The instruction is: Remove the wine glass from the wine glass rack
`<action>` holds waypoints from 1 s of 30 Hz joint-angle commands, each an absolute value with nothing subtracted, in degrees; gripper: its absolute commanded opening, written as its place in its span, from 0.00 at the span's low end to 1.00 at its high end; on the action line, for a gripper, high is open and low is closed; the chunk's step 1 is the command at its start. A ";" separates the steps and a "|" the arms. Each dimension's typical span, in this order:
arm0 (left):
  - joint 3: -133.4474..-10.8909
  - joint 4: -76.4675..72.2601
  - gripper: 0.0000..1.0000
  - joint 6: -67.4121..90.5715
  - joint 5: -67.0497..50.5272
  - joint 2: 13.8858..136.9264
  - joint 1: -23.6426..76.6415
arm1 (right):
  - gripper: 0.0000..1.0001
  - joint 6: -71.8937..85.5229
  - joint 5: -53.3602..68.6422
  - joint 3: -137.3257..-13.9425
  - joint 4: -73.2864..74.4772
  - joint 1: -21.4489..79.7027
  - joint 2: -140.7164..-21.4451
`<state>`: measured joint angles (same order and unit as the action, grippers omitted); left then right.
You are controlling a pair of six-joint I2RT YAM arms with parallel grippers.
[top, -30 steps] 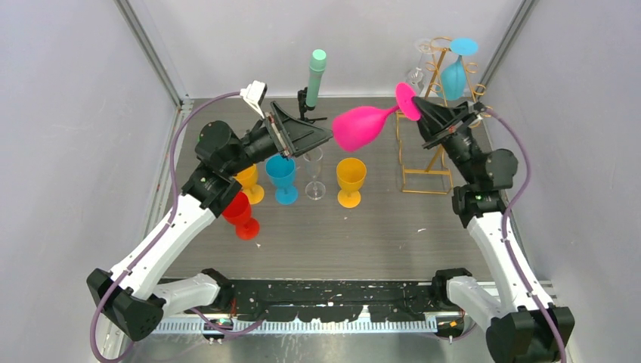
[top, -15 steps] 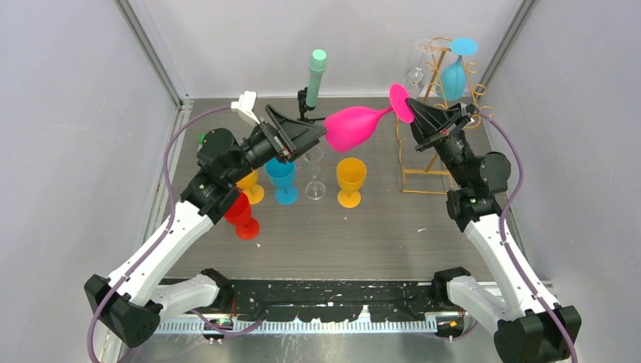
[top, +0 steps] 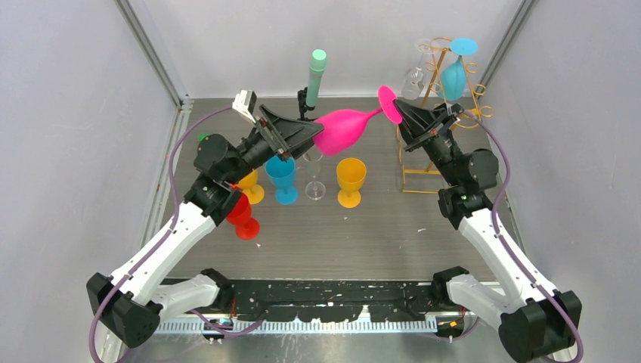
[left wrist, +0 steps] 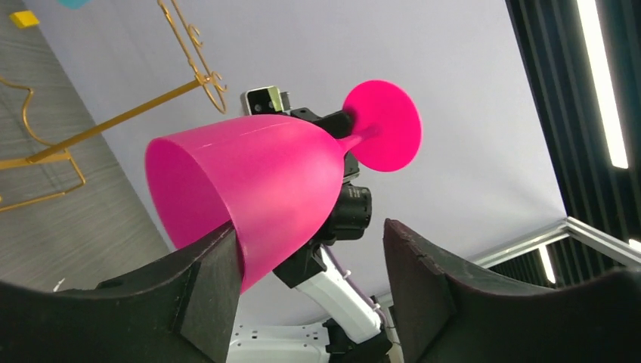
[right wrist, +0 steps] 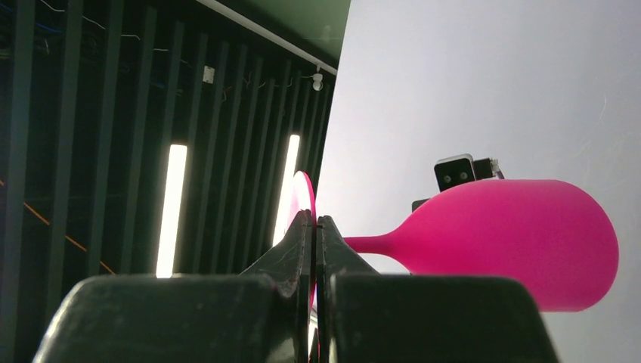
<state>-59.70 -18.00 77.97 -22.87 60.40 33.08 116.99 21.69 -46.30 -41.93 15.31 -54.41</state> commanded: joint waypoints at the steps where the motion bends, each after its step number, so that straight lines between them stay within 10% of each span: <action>1: -59.46 -28.52 0.61 84.14 -25.98 60.70 32.86 | 0.01 117.28 19.38 -45.34 -47.05 16.89 -56.12; 9: -60.45 -30.22 0.37 85.63 -27.49 60.05 32.87 | 0.00 117.23 18.90 -44.37 -47.52 17.01 -56.85; 18: -62.34 -33.87 0.35 86.26 -30.84 62.34 32.87 | 0.00 118.27 19.39 -43.55 -49.74 18.73 -59.64; 26: -62.75 -34.83 0.03 86.29 -30.85 62.72 32.85 | 0.00 117.68 18.68 -43.08 -49.57 19.25 -60.97; 30: -62.37 -33.15 0.00 84.27 -30.53 62.28 32.87 | 0.23 113.70 17.96 -43.40 -45.99 19.23 -59.88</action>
<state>-60.23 -30.63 86.54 -28.71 63.26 32.49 118.21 17.58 -43.13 -49.41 18.81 -60.62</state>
